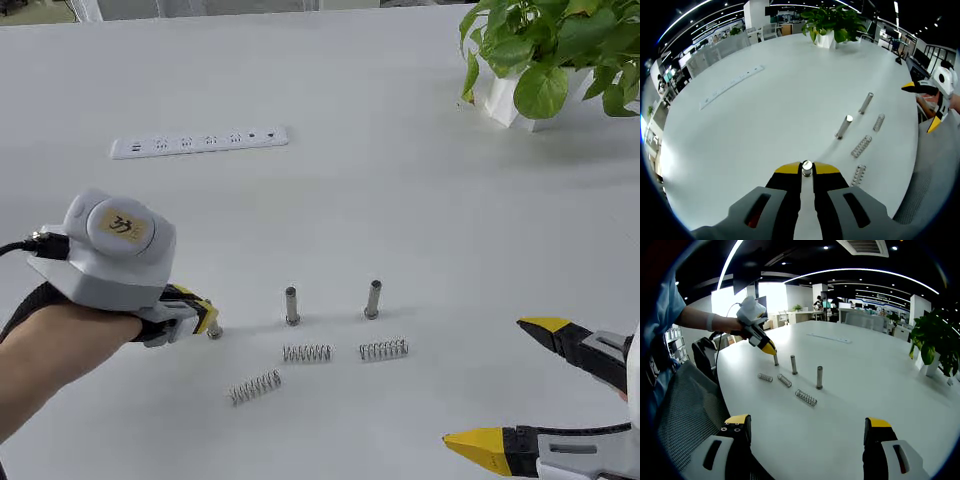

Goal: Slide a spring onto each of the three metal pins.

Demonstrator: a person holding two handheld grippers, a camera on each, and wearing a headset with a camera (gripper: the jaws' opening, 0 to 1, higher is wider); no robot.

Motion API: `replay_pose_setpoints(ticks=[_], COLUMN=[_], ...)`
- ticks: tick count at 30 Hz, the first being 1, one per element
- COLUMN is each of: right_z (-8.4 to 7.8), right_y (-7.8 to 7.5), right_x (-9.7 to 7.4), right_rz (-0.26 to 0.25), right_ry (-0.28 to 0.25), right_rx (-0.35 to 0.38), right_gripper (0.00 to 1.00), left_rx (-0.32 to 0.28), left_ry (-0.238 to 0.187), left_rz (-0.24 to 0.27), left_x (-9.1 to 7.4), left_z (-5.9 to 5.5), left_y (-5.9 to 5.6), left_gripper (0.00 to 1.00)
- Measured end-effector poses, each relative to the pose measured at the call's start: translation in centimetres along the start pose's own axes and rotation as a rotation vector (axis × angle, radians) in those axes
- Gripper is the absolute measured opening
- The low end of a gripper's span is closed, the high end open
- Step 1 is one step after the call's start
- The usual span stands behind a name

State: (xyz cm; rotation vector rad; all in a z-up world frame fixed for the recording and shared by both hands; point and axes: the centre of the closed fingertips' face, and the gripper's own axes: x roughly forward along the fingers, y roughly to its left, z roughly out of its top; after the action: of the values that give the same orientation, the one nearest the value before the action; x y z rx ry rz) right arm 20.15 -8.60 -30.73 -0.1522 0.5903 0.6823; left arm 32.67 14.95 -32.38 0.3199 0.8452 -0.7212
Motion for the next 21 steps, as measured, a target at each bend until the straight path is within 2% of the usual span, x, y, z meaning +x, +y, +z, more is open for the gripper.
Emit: replay_pose_setpoints(ticks=[9, 14, 21], right_z=[-0.02, -0.10, -0.14], right_y=[-0.09, 0.00, 0.08], right_x=[-0.02, 0.01, 0.10], right_rz=[-0.001, 0.000, 0.002], right_ry=[0.001, 0.003, 0.006], right_rx=[0.001, 0.002, 0.001], right_gripper=[0.93, 0.93, 0.94], left_rx=[0.006, 0.006, 0.010], left_ry=[-0.011, -0.023, -0.053], left_rz=[-0.006, -0.008, -0.001], left_x=[0.12, 0.15, 0.14], left_z=[0.26, 0.32, 0.45], left_y=[-0.24, -0.26, -0.19], left_gripper=[0.09, 0.20, 0.43])
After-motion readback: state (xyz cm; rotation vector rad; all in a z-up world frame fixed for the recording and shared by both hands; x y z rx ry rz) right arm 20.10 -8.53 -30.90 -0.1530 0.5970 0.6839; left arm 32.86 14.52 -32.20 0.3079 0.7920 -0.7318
